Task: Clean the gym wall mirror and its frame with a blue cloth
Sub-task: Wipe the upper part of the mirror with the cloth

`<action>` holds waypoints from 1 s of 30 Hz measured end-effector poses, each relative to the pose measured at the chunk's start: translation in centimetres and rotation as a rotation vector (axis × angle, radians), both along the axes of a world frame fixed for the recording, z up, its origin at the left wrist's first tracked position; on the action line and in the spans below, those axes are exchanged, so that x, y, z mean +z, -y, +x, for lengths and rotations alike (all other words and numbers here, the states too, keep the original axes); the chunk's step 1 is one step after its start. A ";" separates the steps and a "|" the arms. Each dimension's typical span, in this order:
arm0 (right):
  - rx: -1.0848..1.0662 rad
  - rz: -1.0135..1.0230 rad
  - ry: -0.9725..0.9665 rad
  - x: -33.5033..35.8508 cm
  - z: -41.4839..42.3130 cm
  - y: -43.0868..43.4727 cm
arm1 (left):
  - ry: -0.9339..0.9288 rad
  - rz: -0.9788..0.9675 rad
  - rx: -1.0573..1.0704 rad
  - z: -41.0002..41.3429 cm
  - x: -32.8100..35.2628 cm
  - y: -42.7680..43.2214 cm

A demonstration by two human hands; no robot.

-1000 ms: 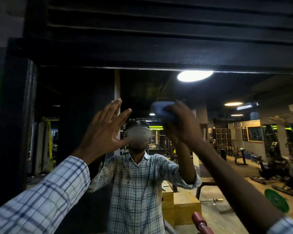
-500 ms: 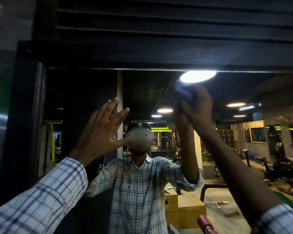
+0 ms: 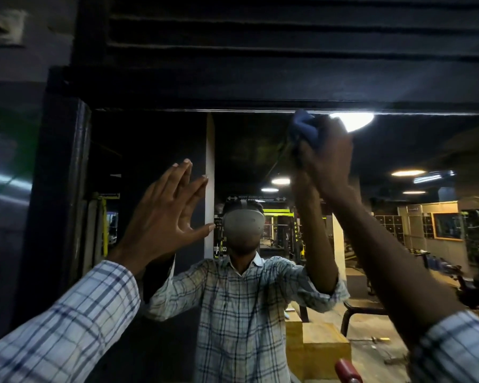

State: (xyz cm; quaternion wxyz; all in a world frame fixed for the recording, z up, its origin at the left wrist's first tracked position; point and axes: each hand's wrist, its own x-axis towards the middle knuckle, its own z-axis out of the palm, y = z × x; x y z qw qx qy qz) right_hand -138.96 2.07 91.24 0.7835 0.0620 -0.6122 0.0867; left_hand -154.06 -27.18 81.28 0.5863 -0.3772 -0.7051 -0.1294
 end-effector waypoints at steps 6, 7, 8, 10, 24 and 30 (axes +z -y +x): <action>-0.095 0.420 0.371 -0.6 -0.8 3.3 | 0.034 0.015 0.022 0.8 -0.3 0.2; -0.069 0.321 0.293 -0.2 -0.5 2.7 | 0.041 0.010 0.027 1.0 -0.3 0.3; -0.025 0.185 0.189 0.0 0.0 1.9 | 0.047 0.005 0.034 1.3 -0.3 0.3; 0.045 0.041 0.109 -1.0 0.7 1.4 | 0.062 0.005 0.047 1.5 -0.3 0.4; 0.014 0.305 0.513 -10.0 -2.2 6.4 | 0.049 -0.025 0.034 0.7 -0.9 2.3; 0.137 0.043 0.196 -11.3 -3.8 9.2 | 0.042 -0.060 -0.004 -1.4 -1.2 5.4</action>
